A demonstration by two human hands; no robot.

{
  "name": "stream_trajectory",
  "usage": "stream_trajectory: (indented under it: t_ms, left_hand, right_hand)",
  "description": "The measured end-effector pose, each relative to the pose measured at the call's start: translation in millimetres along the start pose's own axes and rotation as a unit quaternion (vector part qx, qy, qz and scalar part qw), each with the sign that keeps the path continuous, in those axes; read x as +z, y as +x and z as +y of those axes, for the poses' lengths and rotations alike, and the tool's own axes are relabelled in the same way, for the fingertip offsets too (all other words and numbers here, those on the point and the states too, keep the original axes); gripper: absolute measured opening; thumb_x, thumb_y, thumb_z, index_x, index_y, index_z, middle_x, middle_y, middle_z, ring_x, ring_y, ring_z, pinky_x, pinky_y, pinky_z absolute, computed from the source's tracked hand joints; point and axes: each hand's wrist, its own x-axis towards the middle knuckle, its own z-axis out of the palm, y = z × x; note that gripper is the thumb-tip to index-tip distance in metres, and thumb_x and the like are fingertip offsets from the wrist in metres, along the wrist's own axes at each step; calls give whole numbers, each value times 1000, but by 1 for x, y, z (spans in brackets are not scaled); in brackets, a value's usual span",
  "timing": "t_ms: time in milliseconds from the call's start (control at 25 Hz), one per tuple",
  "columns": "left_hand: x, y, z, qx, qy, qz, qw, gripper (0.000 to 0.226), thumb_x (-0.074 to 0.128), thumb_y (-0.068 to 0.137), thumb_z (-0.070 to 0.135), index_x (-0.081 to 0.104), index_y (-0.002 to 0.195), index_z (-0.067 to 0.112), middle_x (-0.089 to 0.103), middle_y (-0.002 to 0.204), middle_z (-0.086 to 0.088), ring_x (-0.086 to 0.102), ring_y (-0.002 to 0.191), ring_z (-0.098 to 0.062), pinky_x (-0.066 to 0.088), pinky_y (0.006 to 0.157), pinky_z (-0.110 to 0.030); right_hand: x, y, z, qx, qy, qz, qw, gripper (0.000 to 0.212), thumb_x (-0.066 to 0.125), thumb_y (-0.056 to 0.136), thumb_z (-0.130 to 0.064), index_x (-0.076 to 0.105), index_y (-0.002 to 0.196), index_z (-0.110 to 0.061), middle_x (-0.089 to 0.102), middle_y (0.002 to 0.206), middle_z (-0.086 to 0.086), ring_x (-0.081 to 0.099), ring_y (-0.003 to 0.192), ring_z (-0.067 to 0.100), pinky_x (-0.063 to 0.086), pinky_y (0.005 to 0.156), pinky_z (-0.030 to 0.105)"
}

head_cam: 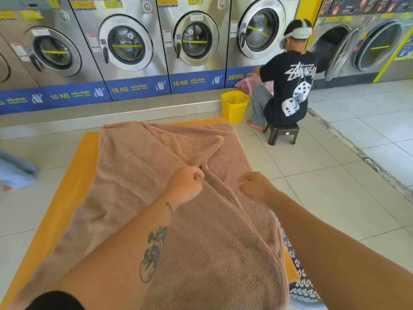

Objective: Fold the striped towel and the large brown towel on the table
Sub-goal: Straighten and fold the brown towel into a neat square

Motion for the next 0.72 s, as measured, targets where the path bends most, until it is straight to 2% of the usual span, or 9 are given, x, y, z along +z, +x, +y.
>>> stream_trajectory:
  t_ms: [120,200,240,320,400,480,560,640,720]
  left_hand:
    - [-8,68,-11,2,-5,-7,1000,25,48,97,15,66,106,30,62,116,8,61,98,-13,51,78,-31]
    - [-12,115,-14,5,4,-12,1000,24,49,98,14,66,104,29,64,109,7,61,87,-11,51,70,-29]
    - [-13,133,-14,6,12,-14,1000,23,49,98,15,65,104,29,63,105,7,60,81,-9,49,64,-27]
    - [-11,167,-13,14,30,-20,999,19,51,99,18,64,105,30,62,102,10,58,76,-5,44,59,-24]
    - [-2,194,-14,17,39,-46,998,13,57,97,26,63,107,30,61,107,10,58,84,-8,48,68,-28]
    - [7,207,-15,14,103,-106,989,25,63,90,38,61,113,28,60,117,6,59,100,-18,52,86,-39]
    - [15,215,-16,12,173,-116,978,21,62,86,39,64,100,24,62,112,-1,60,94,-24,54,82,-43]
    - [18,220,-10,5,135,-40,990,16,56,88,29,60,79,17,63,86,-5,59,74,-24,49,63,-38]
    - [13,229,7,-12,43,58,997,19,52,95,26,60,82,14,62,77,-2,57,71,-22,42,57,-35]
  right_hand:
    - [15,53,-26,0,-62,-20,998,31,46,95,-11,67,113,3,67,114,22,63,107,36,51,93,44]
    - [26,89,-39,4,-90,-32,995,29,46,96,-12,68,110,2,67,110,21,63,105,36,52,90,42]
    - [32,102,-42,3,-102,-43,994,28,47,95,-10,68,107,3,68,104,20,64,99,35,54,85,41]
    - [45,123,-44,16,-76,-60,995,17,49,90,-6,63,87,3,61,82,12,58,74,24,50,61,31]
    - [57,138,-41,38,-53,-86,994,11,51,82,-6,52,71,-9,52,71,2,50,64,17,39,50,25]
    - [63,147,-38,44,-51,-126,990,9,55,76,-11,50,70,-15,53,76,2,52,69,19,38,52,27]
    - [60,150,-38,29,-34,-150,988,8,53,76,-9,51,69,-12,50,77,5,49,68,20,37,55,29]
    - [45,149,-37,33,43,-88,995,14,50,79,-5,52,67,-12,48,67,4,44,61,18,33,53,30]
    - [23,152,-37,61,143,37,987,23,47,80,-4,44,61,-16,43,58,-4,40,56,15,30,52,28]
